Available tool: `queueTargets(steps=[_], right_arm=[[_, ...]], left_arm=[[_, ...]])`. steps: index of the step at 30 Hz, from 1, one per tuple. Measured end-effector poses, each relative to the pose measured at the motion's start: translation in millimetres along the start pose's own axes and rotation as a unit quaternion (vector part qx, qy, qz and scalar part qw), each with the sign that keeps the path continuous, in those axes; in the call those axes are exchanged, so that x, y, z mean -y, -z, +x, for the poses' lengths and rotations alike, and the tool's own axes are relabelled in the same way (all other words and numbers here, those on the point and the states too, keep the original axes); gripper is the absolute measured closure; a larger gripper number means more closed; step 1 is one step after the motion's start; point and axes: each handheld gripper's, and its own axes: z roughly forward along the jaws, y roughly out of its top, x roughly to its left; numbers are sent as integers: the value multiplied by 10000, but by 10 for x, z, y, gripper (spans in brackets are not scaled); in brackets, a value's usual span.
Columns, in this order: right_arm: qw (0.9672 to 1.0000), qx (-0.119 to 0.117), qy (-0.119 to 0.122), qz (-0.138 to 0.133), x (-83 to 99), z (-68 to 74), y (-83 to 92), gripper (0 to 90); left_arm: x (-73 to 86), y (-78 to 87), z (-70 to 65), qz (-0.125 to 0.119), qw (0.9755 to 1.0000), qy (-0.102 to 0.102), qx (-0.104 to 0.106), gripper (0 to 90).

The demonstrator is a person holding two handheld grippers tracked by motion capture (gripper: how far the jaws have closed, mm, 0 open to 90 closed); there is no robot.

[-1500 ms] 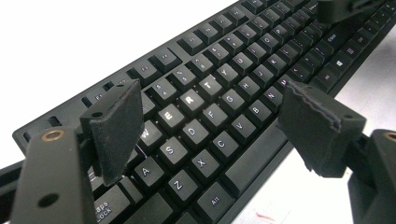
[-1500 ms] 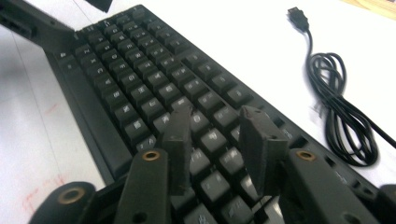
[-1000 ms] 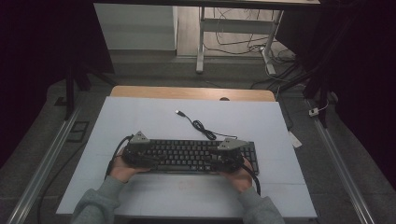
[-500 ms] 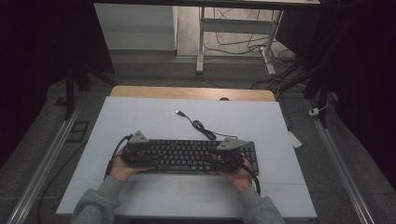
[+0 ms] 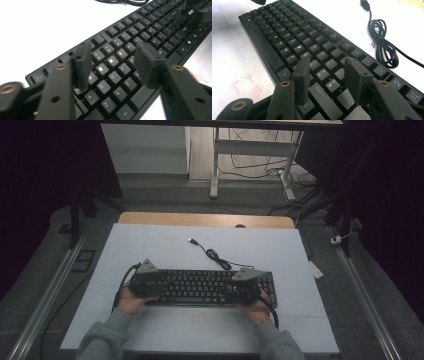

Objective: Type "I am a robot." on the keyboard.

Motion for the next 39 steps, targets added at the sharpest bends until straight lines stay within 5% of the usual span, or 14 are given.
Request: queueTargets(steps=[9,23,39], right_arm=[[10000,-12,-3,7,4,-1,-15,560],[10000,0,0,11,4,-3,-14,559],[10000,-7,6,15,5,-1,-18,559]], left_arm=[[-47,-92,-20,21,9998,-121,135,884],[-99,-369,-109,349,9990,-258,112,889],[-86,-490,-144,523,9982,-271,82,888]])
